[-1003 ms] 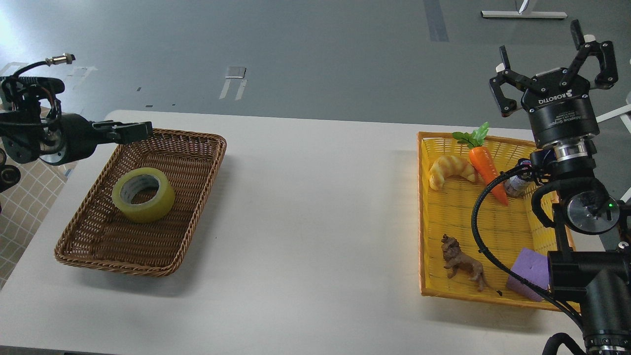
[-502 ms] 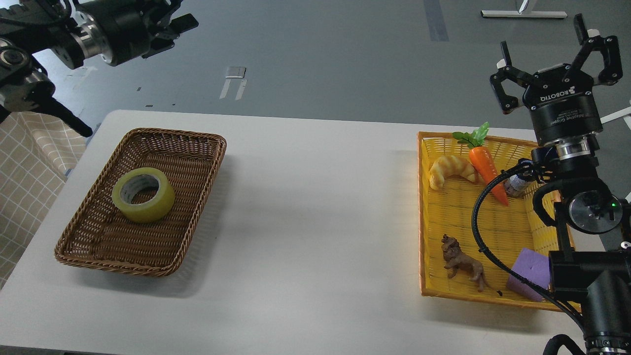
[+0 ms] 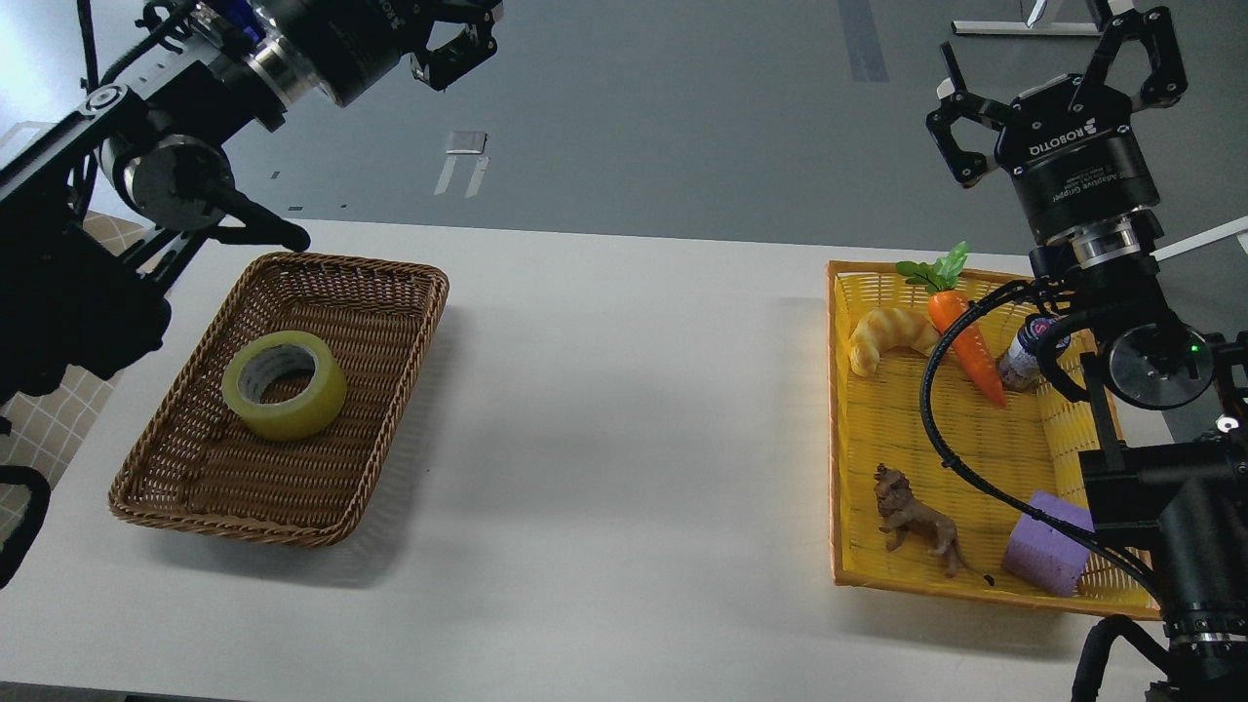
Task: Place and transfer tape with both arms
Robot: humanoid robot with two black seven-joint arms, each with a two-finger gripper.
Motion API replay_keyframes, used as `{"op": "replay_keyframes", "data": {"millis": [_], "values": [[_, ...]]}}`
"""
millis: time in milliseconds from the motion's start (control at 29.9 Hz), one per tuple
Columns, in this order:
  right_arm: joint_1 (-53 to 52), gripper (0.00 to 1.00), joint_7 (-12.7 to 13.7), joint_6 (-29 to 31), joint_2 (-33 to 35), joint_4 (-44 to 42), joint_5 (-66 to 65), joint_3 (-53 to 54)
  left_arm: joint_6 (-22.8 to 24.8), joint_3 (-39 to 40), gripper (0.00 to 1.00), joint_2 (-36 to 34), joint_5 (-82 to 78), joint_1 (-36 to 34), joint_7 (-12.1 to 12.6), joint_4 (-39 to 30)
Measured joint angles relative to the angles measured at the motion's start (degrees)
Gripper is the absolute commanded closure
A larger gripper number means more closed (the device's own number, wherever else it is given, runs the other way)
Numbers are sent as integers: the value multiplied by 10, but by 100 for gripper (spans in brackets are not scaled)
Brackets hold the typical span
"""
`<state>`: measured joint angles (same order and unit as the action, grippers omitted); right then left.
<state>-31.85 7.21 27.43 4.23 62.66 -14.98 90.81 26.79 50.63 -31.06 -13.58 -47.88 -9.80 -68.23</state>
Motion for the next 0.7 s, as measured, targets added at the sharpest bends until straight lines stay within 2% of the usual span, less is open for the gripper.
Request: {"op": "replay_keyframes", "data": {"millis": [134,234,435,702], "values": [[-3,0,0,1,5,-16,-12,-15,11,82,2,49,6,77,-4,12],[-3,0,0,5,5,-17,-32,-29,12,111,2,78,7,98,-1,28],[-2,0,-1,6,-1,-17,-43,-44,12,119,2,105,6,103,5,45],[8,0,-5,6,-22,-17,-42,-40,12,114,2,109,6,107,6,46]]}}
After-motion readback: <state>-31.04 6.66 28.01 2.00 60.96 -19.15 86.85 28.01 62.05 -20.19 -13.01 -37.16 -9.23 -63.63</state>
